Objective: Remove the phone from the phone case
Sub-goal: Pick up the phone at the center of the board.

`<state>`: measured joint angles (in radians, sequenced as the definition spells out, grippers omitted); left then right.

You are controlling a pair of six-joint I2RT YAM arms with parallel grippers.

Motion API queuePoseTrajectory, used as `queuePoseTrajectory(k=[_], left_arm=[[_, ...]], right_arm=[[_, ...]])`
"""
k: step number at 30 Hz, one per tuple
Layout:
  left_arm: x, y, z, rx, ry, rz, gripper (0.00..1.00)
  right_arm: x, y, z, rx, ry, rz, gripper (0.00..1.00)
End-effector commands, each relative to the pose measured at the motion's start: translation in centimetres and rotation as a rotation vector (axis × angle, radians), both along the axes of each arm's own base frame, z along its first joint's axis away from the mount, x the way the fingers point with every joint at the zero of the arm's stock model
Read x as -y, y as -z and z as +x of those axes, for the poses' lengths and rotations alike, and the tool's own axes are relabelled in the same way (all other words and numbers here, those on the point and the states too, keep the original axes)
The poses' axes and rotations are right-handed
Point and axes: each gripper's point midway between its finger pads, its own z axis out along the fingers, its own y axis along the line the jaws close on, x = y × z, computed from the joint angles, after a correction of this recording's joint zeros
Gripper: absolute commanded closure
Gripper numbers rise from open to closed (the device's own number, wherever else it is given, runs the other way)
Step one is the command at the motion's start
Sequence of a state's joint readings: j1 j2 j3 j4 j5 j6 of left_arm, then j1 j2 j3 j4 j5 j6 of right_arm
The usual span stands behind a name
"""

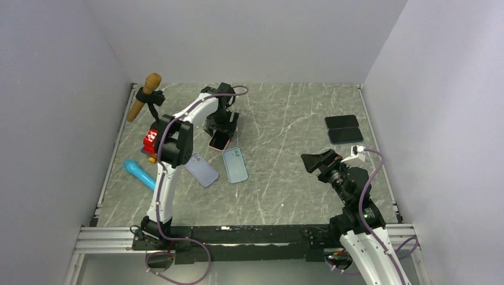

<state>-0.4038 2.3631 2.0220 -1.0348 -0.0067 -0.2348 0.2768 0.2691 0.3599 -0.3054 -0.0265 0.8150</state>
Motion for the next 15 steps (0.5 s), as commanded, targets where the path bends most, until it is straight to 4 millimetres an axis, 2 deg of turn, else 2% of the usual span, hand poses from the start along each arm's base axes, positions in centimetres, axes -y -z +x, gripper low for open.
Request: queuePoseTrajectory(k=[1,5,9,12,15], left_arm=[[-0.3,2.7,-1.4,-0.071,-0.005,0.087,0.12],[0.0,3.8,-1.9,-0.1,0.005,0.087,0.1],[-0.3,4.4,-2.0,-0.118,0.018,0.111,0.14],[-0.4,4.6,-2.0,-0.113,0.026,0.113,0.27],[0.0,4.2,-2.0,-0.105,0.04,0.084,0.46]], right_arm=[[-0.2,-1.4,0.1,0.046,-0.007,0.016,0.02],[-0.2,-1.4,0.2,0.046,-0.005,0.014,0.02],[-0.1,-1.2,0.2,0.043,-0.001,0.013,0.02],[-0.1,-1.2,0.1,0.044,0.001,0.013,0.02],[0.0,-1.3,0.1,0.045,0.002,0.01,0.02]])
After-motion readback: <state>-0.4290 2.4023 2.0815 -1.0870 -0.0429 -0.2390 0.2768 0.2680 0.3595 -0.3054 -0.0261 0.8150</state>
